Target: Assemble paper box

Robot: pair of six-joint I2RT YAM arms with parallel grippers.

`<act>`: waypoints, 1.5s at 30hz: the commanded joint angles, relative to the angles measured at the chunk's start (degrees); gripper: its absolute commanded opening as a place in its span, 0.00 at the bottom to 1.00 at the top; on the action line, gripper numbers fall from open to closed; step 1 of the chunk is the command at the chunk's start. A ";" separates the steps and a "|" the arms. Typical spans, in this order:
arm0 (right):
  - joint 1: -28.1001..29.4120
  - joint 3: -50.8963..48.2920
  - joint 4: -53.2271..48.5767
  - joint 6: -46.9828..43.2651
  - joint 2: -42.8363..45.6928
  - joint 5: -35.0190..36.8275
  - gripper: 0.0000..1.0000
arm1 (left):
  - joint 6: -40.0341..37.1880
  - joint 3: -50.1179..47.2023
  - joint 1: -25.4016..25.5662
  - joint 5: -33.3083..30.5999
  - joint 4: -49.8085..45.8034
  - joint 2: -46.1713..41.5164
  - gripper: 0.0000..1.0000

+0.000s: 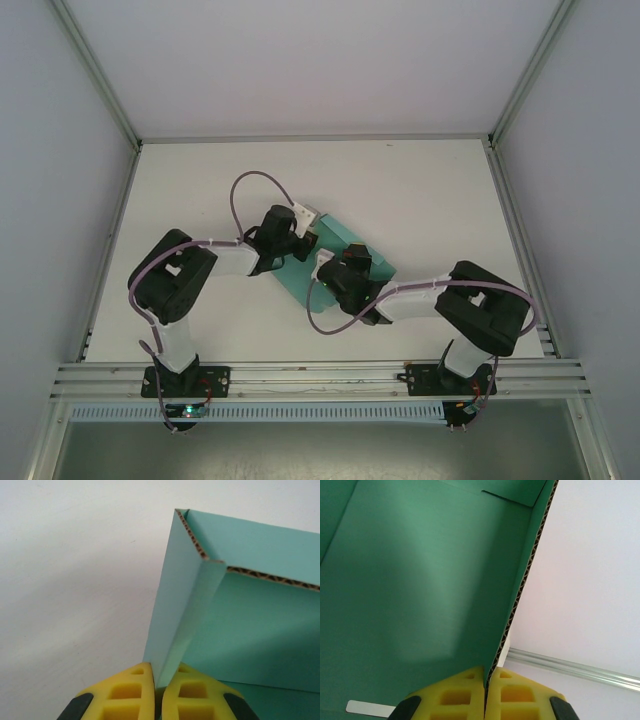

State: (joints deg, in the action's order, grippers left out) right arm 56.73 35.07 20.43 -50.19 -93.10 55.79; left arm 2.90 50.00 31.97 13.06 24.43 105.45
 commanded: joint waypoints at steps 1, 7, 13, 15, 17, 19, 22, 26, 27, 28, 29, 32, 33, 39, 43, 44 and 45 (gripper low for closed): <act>2.24 -3.15 -9.76 1.07 -0.90 -19.41 0.00 | 0.90 2.15 2.80 -5.04 3.02 1.78 0.00; 1.56 -2.78 -7.19 6.92 8.56 -18.73 0.28 | 2.79 -1.42 4.61 -8.73 4.58 0.90 0.00; 0.58 -2.43 -8.98 16.48 25.43 -24.36 0.68 | 3.15 -4.84 5.23 -6.28 5.21 -1.17 0.00; -0.35 -3.06 -9.31 19.99 30.92 -27.97 0.75 | 2.84 -6.48 5.60 -6.03 6.62 -2.10 0.00; -2.40 -3.95 -8.85 23.16 35.63 -31.51 0.79 | 2.37 -7.98 5.94 -5.03 7.71 -2.76 0.00; -6.00 -3.87 -9.06 28.35 38.42 -33.82 0.80 | 2.19 -8.82 6.18 -4.49 8.23 -3.29 0.00; -14.88 -0.88 -12.94 40.13 39.12 -38.82 0.81 | 1.87 -10.12 6.74 -3.98 9.60 -3.76 0.00; -25.33 4.89 -19.16 50.87 34.19 -53.22 0.78 | 0.56 -10.29 7.94 -6.14 8.83 -3.32 0.00; -26.24 5.70 -19.16 50.81 32.73 -56.07 0.76 | 0.23 -10.42 8.25 -6.62 8.71 -3.16 0.00; -26.33 6.56 -19.27 50.81 31.00 -57.25 0.76 | 0.01 -10.53 8.64 -7.47 8.78 -3.04 0.00; -26.37 7.25 -19.68 50.67 29.51 -58.11 0.76 | 0.06 -10.74 8.81 -7.86 9.01 -3.01 0.00; -26.42 10.29 -22.87 50.00 24.10 -58.90 0.74 | 0.85 -11.57 8.96 -8.13 10.23 -3.05 0.00; -26.52 11.26 -24.06 49.59 22.21 -59.07 0.73 | 1.10 -11.89 9.04 -8.14 10.74 -3.06 0.00; -26.58 13.84 -29.36 48.11 13.77 -58.81 0.71 | 0.96 -12.97 9.33 -8.40 10.94 -3.19 0.00; -26.55 15.22 -31.32 47.82 9.92 -60.75 0.70 | 0.87 -13.42 9.43 -8.48 11.64 -2.80 0.00; -26.58 15.65 -31.94 47.41 8.87 -60.83 0.70 | 1.02 -13.64 9.42 -8.36 12.19 -2.66 0.00; -26.55 15.94 -32.57 46.99 7.77 -60.36 0.70 | 0.99 -13.79 9.45 -8.26 12.63 -2.47 0.00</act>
State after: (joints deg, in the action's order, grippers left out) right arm 30.46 49.63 -7.75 -2.74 -82.43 -3.14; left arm 4.32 38.00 40.51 5.30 38.72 102.26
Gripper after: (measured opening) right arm 0.703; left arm 0.063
